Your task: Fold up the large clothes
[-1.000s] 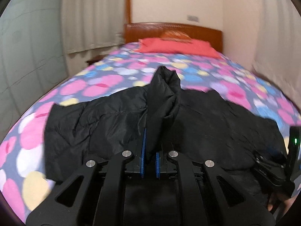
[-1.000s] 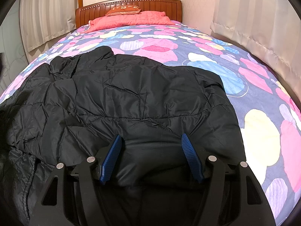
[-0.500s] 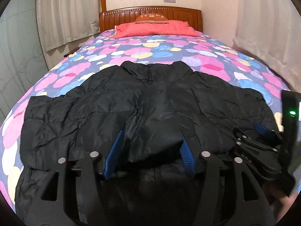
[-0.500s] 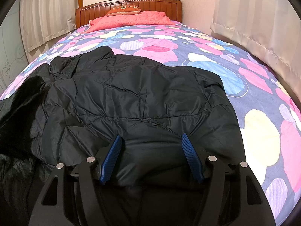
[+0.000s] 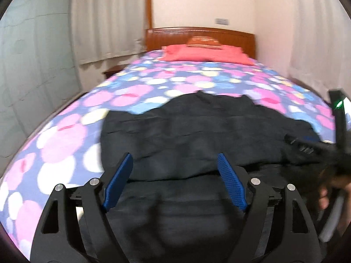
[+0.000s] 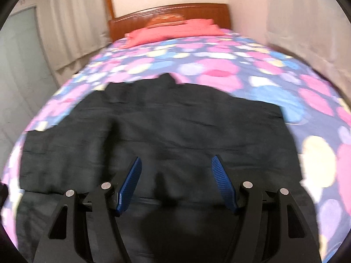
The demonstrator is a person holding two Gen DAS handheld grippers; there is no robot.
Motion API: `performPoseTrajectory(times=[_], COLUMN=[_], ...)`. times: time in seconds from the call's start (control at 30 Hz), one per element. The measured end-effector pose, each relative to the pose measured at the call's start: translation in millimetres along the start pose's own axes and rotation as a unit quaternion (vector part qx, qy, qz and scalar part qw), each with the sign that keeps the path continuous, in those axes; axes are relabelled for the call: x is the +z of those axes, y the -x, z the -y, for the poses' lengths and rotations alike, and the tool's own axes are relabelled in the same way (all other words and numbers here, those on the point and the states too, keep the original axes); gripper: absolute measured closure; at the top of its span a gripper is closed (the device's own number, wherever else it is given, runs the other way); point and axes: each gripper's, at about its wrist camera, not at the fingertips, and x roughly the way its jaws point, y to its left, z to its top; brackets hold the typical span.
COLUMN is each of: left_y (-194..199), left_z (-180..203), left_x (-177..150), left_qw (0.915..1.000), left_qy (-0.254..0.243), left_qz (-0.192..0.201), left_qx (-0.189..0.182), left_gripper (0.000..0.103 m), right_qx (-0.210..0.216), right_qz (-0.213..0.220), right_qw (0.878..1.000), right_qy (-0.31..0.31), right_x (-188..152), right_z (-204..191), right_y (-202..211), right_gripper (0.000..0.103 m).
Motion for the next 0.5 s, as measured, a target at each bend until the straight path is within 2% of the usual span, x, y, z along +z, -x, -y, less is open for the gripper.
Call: performPoseTrajectory(times=[0.13,0.23,0.27,0.3,0.33,0.4,0.5], left_y=[-6.4,-9.5,-9.8,-10.4,-10.9,-10.9,-10.7], left_z=[-38.1,-58.7,-61.0,-64.0,-66.7,-69.7,-75.0], left_x=[-5.9,-10.2,-12.0,-13.2,-13.9,-14.4,-14.0], left_qw=[0.9989,0.9976,0.9975,0.9974,0.9973,0.9973,0.9972], left_qy=[0.028,0.046,0.047,0.047,0.047,0.046,0.051], left_qz=[-0.015,-0.024,-0.026,-0.027,-0.028,-0.028,-0.026], left_qx=[0.034,0.045,0.047,0.048,0.049,0.050,0.049], left_gripper=[0.024,0.024,0.024,0.024,0.024,0.024,0.024], right_qx=[0.054,0.059,0.064,0.067,0.065,0.064,0.054], right_qz=[-0.021,-0.062,-0.072,-0.075,-0.073,-0.053,-0.023], right_qw=[0.998,0.996,0.995,0.994,0.994,0.995,0.997], right_qy=[0.011,0.027,0.030,0.035,0.041,0.052,0.047], right_x=[7.0,2.9,-0.1,-1.5,-1.0,4.3,15.8], right_z=[-47.9,-73.0,-78.5,-82.7,-85.9,-85.8,-70.1], right_y=[-20.0,-49.6,-55.8,-59.2,-59.4,-50.5,-32.9], right_gripper=[0.037,0.037,0.043,0.064,0.067,0.084,0.086])
